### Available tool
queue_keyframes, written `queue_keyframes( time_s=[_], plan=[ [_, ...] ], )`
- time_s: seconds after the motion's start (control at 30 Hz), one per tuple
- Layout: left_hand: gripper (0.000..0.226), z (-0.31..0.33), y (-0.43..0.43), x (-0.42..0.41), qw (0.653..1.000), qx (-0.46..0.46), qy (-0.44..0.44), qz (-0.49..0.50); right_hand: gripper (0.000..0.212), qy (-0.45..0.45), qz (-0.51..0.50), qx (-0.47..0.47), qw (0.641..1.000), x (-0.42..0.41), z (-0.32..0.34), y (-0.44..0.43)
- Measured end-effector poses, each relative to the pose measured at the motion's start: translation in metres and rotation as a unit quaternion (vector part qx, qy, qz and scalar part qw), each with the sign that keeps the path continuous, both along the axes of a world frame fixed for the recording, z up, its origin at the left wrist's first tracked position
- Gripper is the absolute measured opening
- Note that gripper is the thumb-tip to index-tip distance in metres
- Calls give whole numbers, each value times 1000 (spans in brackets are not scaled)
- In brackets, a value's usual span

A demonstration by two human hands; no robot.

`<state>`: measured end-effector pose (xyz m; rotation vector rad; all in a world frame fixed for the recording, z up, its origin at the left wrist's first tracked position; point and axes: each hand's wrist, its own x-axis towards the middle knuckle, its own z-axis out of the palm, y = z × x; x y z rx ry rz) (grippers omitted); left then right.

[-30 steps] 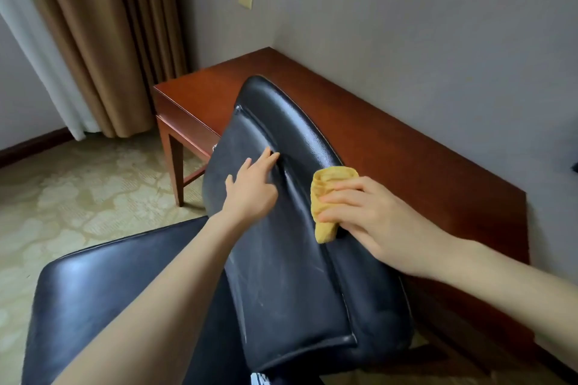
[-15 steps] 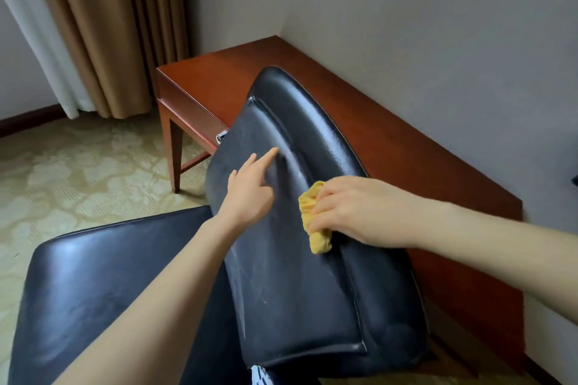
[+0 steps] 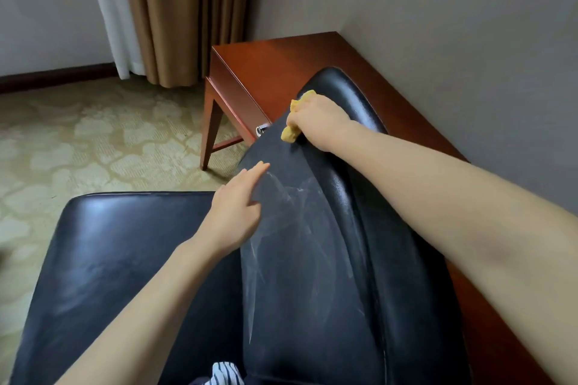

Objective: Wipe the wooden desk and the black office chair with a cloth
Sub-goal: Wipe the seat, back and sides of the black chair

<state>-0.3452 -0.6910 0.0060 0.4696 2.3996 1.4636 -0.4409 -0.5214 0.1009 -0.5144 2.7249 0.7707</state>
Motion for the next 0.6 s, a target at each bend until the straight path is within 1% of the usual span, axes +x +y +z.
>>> queue_keyframes(
  time_s=[0.07,0.13,0.23,0.37,0.4,0.47,0.53,0.6],
  plan=[
    [71,-2,-3,0,1000,-3,-10,3,20,7,-30,-44,999,2,-12,1],
    [70,-2,-3,1,1000,-8,-17,1,26,-16,-61,-82,995,16,-18,4],
    [71,2,-4,2,999,-29,-19,-17,31,-86,-58,-86,991,53,-16,4],
    [70,15,-5,-2,998,-50,-7,-45,41,-137,-64,-97,984,114,-13,-5],
    [70,18,-5,-4,997,-54,2,-51,38,-146,-87,-111,979,127,-14,-6],
    [69,25,0,-2,995,-61,21,-72,32,-165,-97,-116,975,157,-14,-4],
    [69,33,7,5,993,-61,30,-100,32,-173,-70,-108,977,187,-14,-2],
    [70,37,15,15,988,-66,41,-137,32,-166,-59,-122,977,217,-13,1]
  ],
)
